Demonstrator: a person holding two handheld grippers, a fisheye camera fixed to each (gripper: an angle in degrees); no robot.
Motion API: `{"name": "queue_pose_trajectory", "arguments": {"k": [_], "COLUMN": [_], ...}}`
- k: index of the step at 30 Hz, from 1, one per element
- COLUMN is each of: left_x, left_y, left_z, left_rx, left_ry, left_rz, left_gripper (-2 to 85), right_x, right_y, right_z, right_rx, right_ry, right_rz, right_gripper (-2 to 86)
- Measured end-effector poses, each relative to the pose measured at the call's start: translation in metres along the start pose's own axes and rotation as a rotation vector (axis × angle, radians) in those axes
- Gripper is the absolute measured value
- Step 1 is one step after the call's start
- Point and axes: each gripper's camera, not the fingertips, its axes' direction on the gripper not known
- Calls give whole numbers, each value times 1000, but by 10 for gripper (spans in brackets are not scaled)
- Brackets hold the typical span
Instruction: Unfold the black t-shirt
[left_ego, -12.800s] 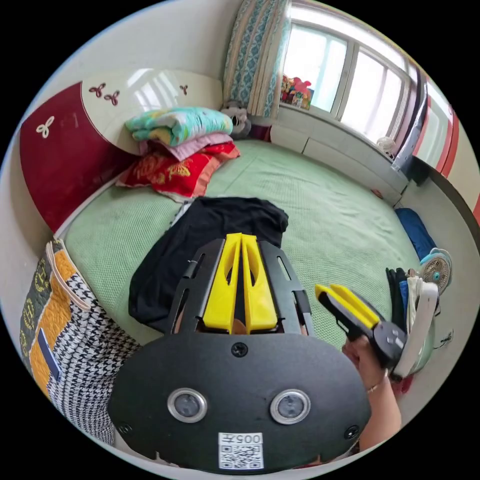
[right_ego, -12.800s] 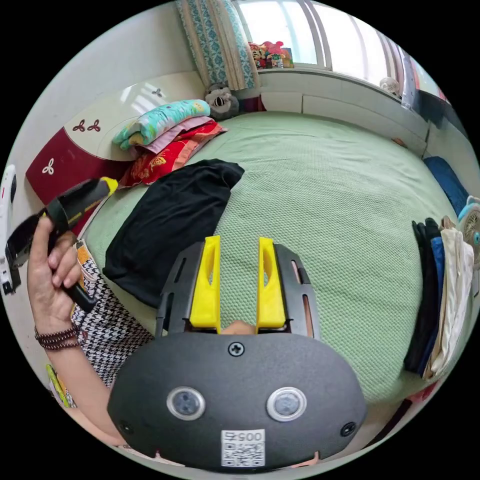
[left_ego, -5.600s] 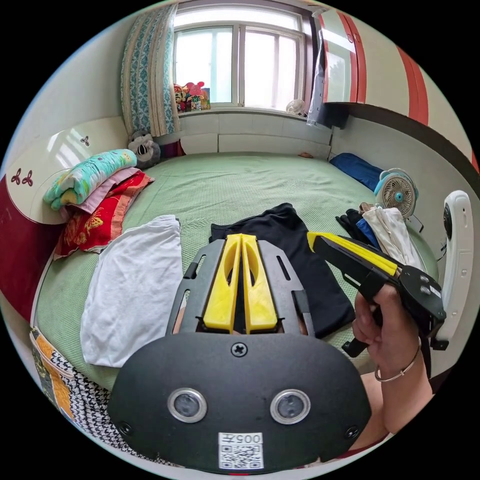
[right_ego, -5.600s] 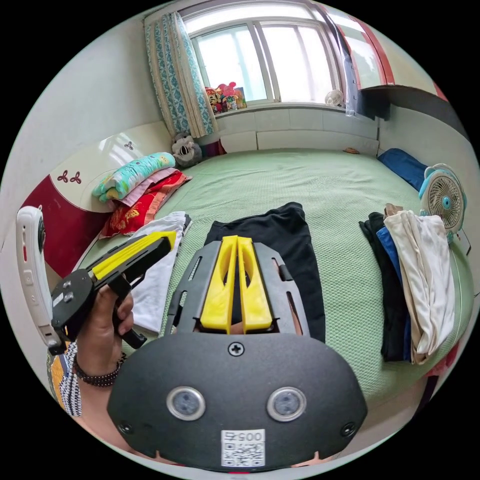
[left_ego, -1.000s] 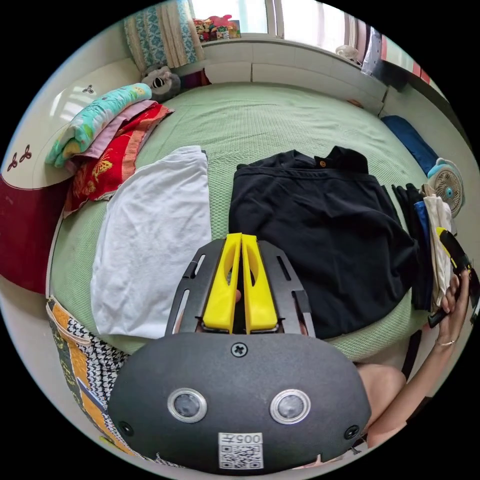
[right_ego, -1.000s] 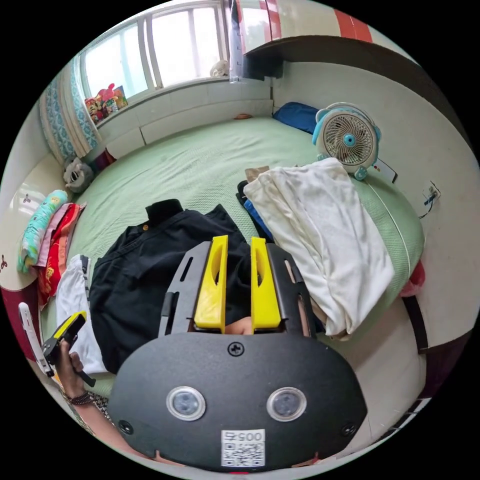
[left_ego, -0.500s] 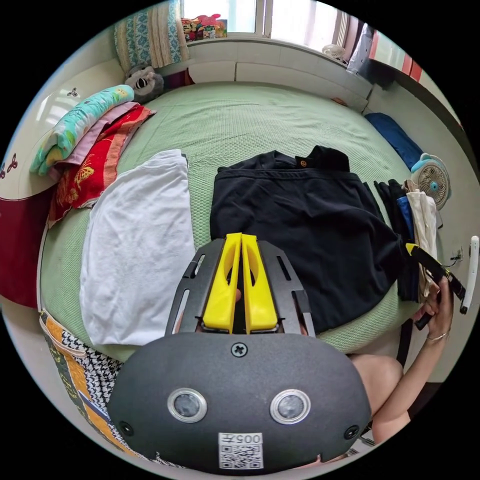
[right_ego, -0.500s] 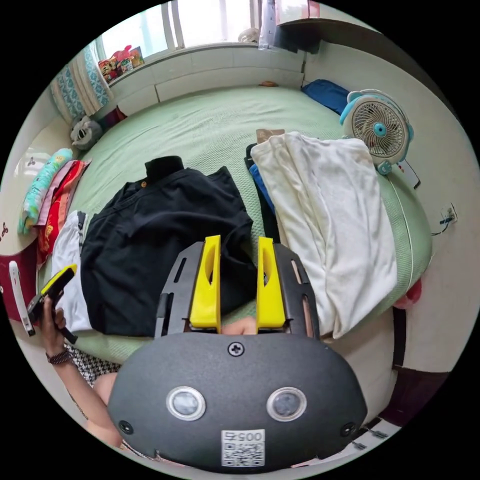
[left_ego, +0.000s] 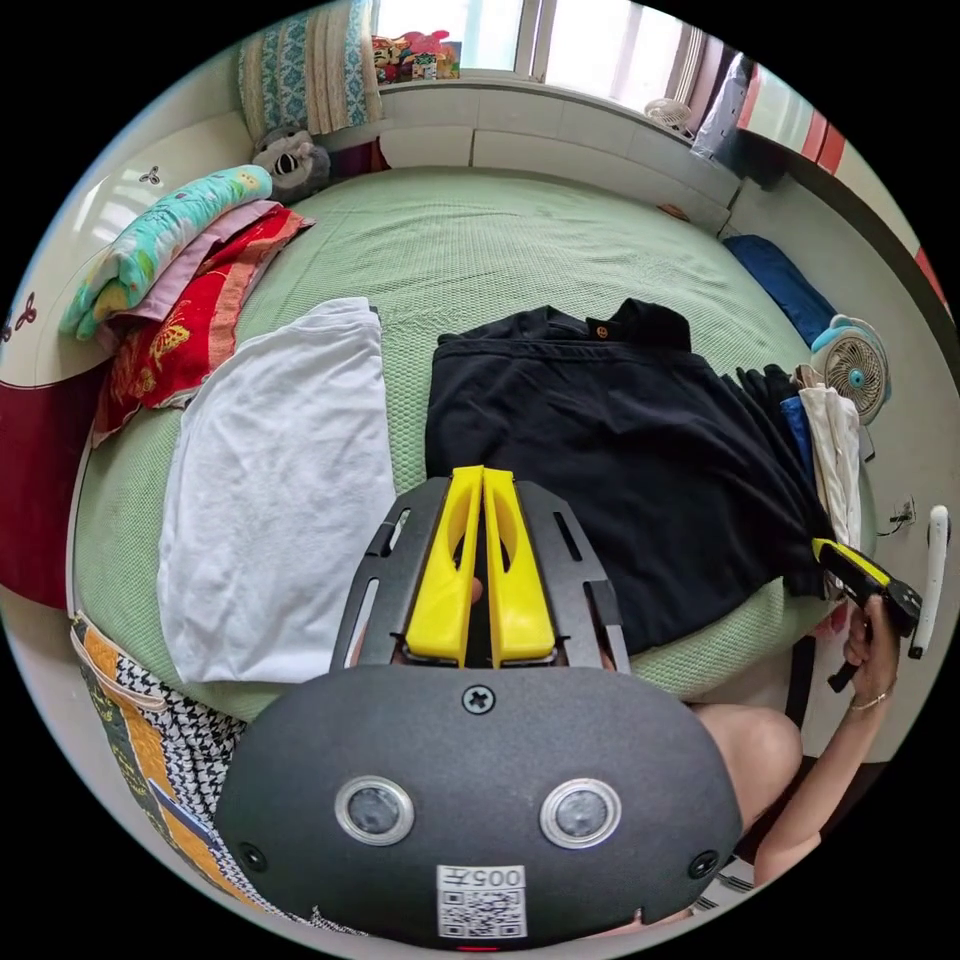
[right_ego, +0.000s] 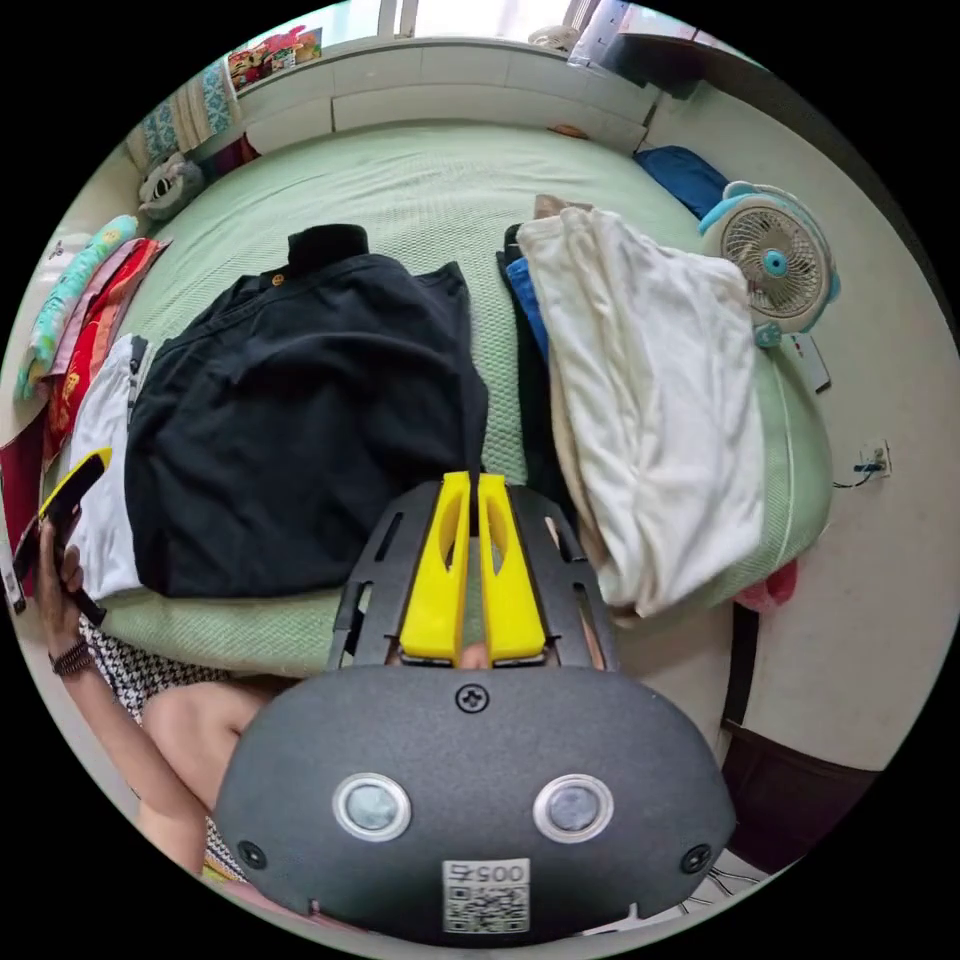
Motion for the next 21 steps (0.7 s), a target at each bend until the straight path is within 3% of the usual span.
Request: {"name": "queue_pose_trajectory", "arguments": {"k": [7, 11, 13, 15, 21], "left_x": [-9, -10, -12, -15, -21], "left_y": [1, -2, -5, -9, -19], "left_z": [-3, -8, -9, -8, -9], "left_rx": [-14, -13, -12, -20, -25], "left_ry": [32, 7, 1, 10, 20], "left_rz": [-11, 0, 2, -4, -6], "left_gripper": [-3, -3, -3, -3, -2], "right_x": [29, 22, 7, -9, -38], "right_y": [20, 7, -21, -54, -198], "right_z": [7, -45, -79, -88, -19], "right_rx": [-155, -10, 114, 206, 124], "right_ry": [75, -49, -125, -80, -106], "right_rz": [15, -40, -105, -141, -105], "right_gripper": [6, 40, 65, 77, 102]}}
